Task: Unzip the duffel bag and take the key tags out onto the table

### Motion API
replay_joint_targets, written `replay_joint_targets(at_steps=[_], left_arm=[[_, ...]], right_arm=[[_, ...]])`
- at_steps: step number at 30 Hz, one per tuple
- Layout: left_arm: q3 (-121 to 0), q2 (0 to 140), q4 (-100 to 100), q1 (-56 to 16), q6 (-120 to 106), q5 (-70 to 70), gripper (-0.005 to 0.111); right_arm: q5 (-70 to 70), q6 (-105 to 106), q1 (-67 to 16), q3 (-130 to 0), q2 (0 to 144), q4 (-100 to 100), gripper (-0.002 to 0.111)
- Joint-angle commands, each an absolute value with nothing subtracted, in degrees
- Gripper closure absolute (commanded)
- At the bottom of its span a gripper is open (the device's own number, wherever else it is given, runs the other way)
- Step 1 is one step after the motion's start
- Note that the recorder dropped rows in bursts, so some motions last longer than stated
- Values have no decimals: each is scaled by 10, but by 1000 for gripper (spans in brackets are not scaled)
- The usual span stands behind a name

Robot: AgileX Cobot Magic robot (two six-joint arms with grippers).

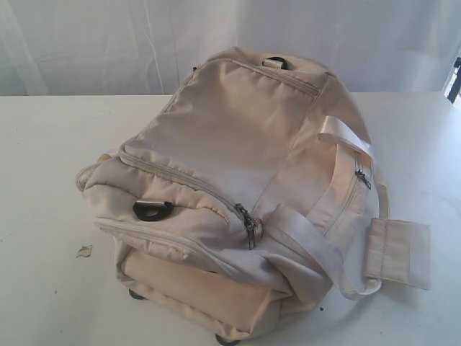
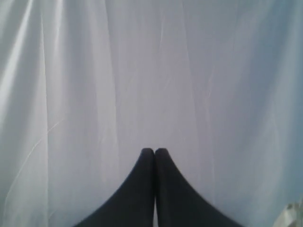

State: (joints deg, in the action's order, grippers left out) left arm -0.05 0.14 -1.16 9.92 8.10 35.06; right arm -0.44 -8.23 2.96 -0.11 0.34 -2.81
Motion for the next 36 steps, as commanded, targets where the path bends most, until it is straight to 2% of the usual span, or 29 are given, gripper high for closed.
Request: replay_joint_targets(at_steps=[1,4,8,11,14,20,25,27,36], left_arm=[[0,0,-12,99,181,433,107],[0,0,-14,99,234,420,107],[-44,0,-93,99,385,211,107],[-101,25,-274,99,540,100,107],[-149,70,-499,98,725,107,107],[-240,247,-999,96,1171,298,107],[-298,415,-999,96,1152,455,107],[-325,463,-999,96,1123,462,107],[-387,602,-999,96,1033,58,107]], right_arm=[[-5,-94,28,0,0,-29,108],[-6,-115,28,0,0,-29,108],[-22,-161,28,0,0,-29,108],[4,-183,28,-1,0,-29,108],[41,-191,28,-33,32,-29,108],[106,-197,28,-136,178,-29,108],[189,-141,28,-250,323,-32,108],[238,-106,28,-300,381,-45,108],[364,195,28,-446,548,-287,108]])
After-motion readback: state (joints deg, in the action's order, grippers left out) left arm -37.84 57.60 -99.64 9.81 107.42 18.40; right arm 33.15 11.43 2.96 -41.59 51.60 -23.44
